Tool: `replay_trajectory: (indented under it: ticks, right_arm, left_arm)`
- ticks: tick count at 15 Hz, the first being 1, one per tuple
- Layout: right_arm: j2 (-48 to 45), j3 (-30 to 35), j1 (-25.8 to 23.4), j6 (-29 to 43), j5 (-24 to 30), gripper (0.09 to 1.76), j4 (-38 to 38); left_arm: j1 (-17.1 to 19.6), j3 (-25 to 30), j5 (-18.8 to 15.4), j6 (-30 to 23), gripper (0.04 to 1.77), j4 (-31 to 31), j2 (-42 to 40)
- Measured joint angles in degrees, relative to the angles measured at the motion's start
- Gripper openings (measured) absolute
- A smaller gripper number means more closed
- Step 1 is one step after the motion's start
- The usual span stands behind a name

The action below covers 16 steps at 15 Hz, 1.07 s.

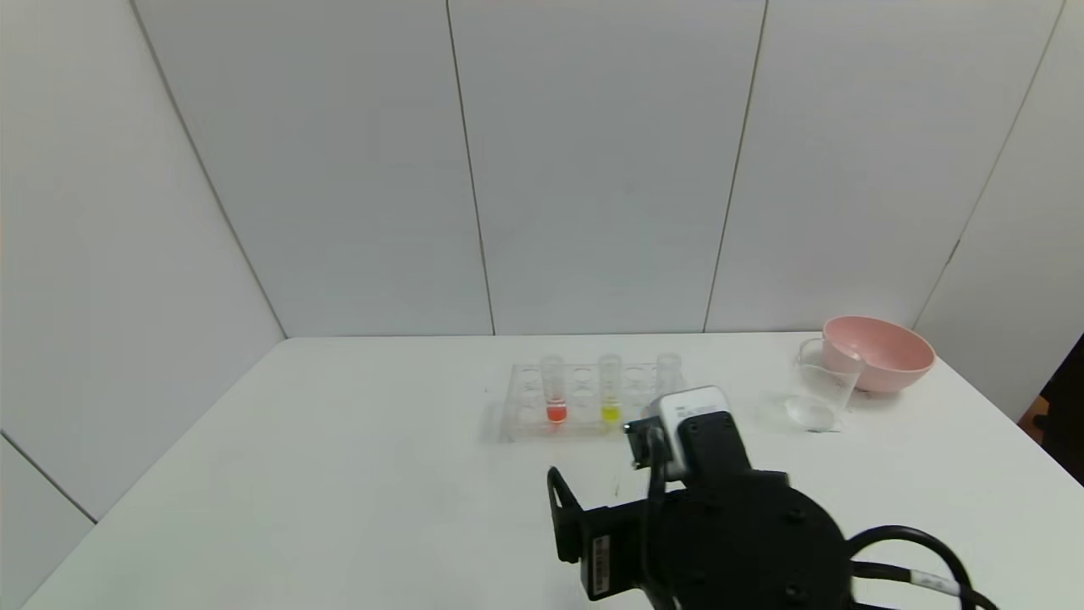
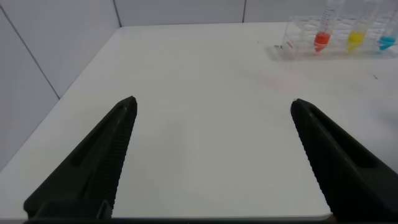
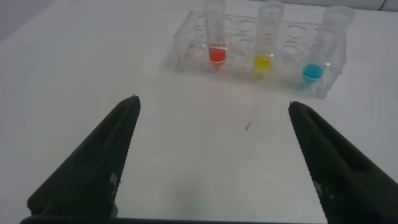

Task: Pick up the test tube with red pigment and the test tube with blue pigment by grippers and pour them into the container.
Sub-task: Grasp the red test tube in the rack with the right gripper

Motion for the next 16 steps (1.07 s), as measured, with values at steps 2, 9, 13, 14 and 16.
replay_trajectory:
  ticks: [2, 9, 13, 14, 16]
  right_arm:
    - [3.84, -4.69, 0.20, -0.05, -0.17, 1.71, 0.44]
    - [16.98, -21.20, -1.57, -0.50, -0.30, 1.71, 6.17]
    - [22.00, -28.94, -4.66, -1.21, -0.28, 1.71, 9.29]
    - [23.21, -30.62, -5.49, -1.83, -0.28, 1.71, 9.34]
    - [25.75, -33.99, -7.22, -2.74, -0.17, 1.71, 9.37]
  left_arm:
    - [0.00, 0.00, 0.00, 0.00, 1.76, 0.00, 0.00]
    - [0.00, 0.00, 0.00, 0.00, 1.76, -0.02, 0.00]
    - [0.00, 0.00, 0.00, 0.02, 1.76, -0.02, 0.00]
    - [0.00, 0.00, 0.00, 0.00, 1.76, -0.02, 0.00]
    - [0.00, 0.00, 0.00, 0.00, 1.76, -0.02, 0.00]
